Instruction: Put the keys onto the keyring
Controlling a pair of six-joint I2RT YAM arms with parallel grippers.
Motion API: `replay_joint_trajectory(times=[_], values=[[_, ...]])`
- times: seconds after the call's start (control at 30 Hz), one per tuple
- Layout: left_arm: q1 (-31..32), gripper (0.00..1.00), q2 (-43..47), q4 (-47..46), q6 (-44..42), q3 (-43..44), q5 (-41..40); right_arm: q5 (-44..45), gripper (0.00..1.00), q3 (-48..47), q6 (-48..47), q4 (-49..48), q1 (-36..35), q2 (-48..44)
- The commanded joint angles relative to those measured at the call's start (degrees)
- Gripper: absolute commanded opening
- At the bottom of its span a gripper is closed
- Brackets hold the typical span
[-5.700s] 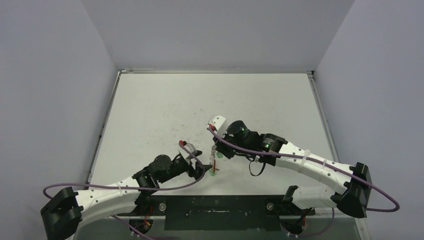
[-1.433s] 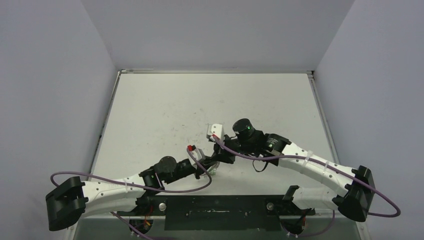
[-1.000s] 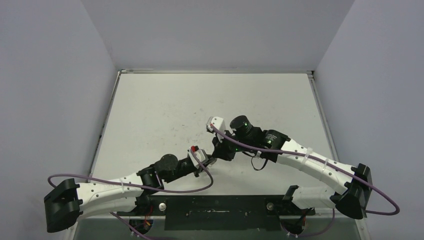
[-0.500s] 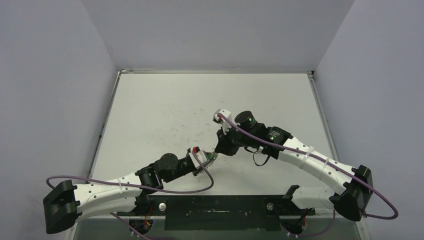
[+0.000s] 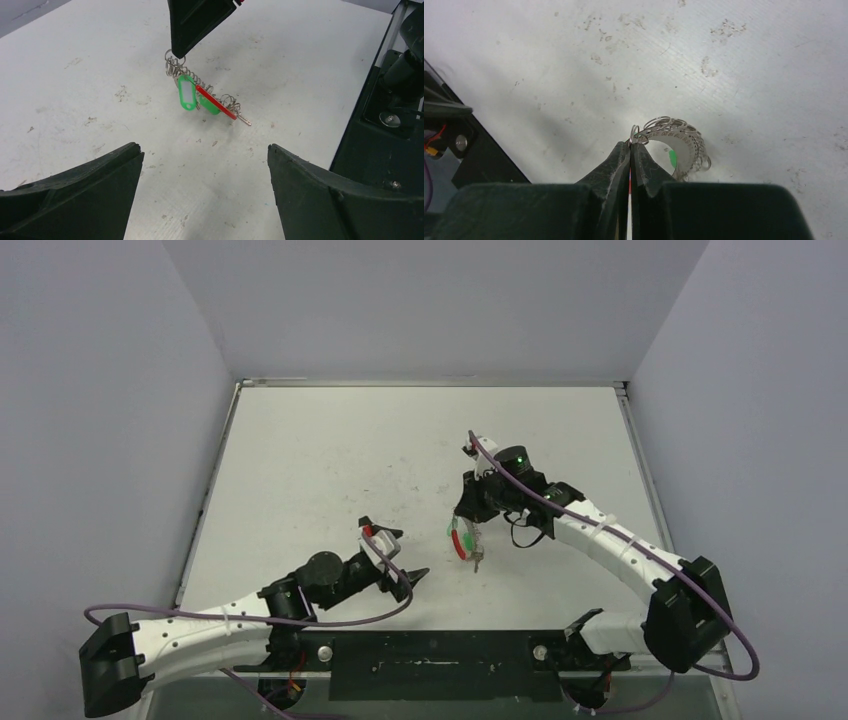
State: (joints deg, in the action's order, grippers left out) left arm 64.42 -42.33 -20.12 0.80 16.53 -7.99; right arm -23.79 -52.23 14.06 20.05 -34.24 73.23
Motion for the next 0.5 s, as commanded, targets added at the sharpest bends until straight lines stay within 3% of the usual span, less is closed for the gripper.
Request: replay_joint_trajectory(times=[0.0, 0.27, 0.37, 0.47], values=[[-0.04, 0.95, 0.08, -1.28, 4.99, 0.13, -3.35, 4.17, 0.00, -0.96, 0.71, -7.32, 1.63, 3.65], [-3.66, 0.97, -8.02, -0.26, 9.48, 2.54, -2.31, 6.73, 0.05, -10.14, -1.39, -9.07, 3.73, 14.90], [-8.61, 0.97, -10.35, -0.64, 12.60, 2.80, 2.00, 6.55, 0.15, -12.66, -1.99, -9.07, 4.82, 17.73], [-14.94, 0.97, -11.18, -0.83, 15.14, 2.66, 6.93, 6.73, 0.31, -13.28, -2.02, -9.55, 6.33, 18.20]])
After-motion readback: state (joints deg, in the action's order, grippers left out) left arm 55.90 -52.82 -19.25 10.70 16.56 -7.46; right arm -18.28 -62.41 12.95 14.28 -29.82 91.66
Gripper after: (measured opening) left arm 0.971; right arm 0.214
